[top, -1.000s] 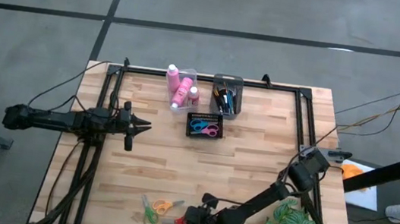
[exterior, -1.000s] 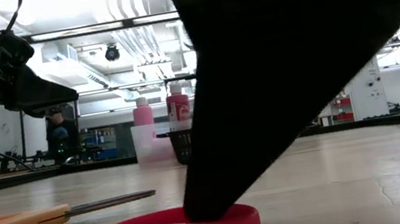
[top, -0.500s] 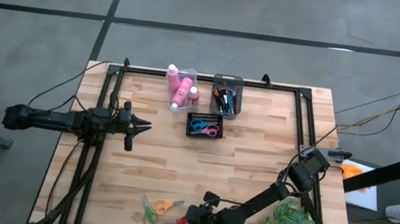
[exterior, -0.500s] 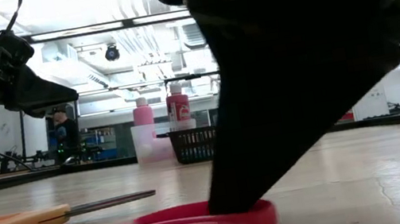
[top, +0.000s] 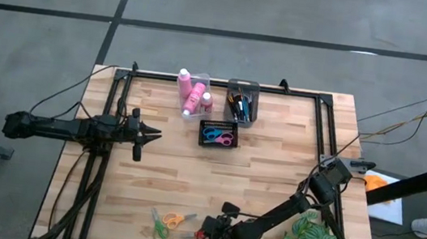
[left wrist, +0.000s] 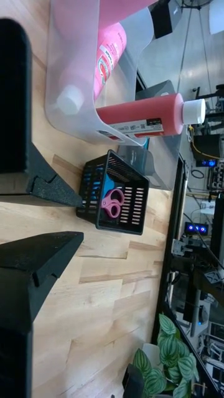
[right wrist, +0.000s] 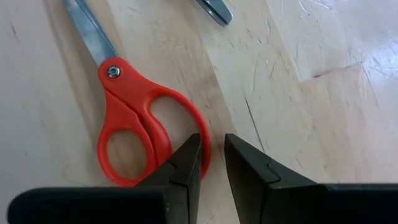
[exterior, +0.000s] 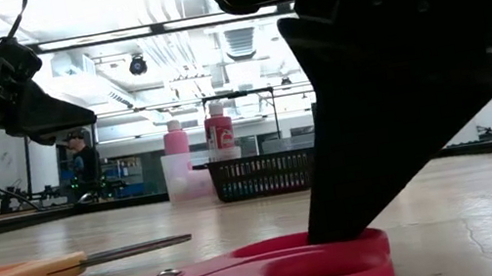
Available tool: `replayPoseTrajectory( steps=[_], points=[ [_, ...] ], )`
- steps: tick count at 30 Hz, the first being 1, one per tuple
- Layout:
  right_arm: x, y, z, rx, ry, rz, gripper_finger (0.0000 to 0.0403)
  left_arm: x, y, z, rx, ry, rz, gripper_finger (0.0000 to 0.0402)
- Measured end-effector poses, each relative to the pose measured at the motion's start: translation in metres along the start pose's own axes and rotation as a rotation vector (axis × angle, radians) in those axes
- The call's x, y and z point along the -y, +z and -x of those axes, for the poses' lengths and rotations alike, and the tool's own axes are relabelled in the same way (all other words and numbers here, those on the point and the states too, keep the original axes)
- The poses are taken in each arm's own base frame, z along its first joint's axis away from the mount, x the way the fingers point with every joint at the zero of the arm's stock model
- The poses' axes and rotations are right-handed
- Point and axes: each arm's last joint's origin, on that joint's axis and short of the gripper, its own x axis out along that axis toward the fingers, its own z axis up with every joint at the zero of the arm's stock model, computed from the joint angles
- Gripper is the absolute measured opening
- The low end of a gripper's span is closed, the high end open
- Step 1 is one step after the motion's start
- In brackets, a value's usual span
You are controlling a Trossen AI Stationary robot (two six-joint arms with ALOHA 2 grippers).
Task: Pick & Place Paint Supplies
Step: Put the red scissors into the black bin
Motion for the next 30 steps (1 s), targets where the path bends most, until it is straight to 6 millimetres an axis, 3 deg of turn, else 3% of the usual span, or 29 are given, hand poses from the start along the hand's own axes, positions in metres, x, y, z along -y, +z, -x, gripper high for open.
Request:
replayPoseTrajectory(
  steps=[4,10,20,30],
  points=[
    [0.000,0.000,0.000,-0.002,-0.001,0.001,0.0062,0.000,0.000,0.000,0.000,0.000,0.000,0.0079],
    [0.000,-0.001,0.000,-0.009,0.002,0.004,0.0015,0.000,0.000,0.000,0.000,0.000,0.000,0.0079],
    [0.001,0.000,0.002,-0.017,0.012,-0.041,0.0015,0.000,0.000,0.000,0.000,0.000,0.000,0.0079],
    [0.008,0.011,0.018,-0.023,0.036,-0.069,0.0015,0.000,0.000,0.000,0.000,0.000,0.000,0.0079]
  ],
)
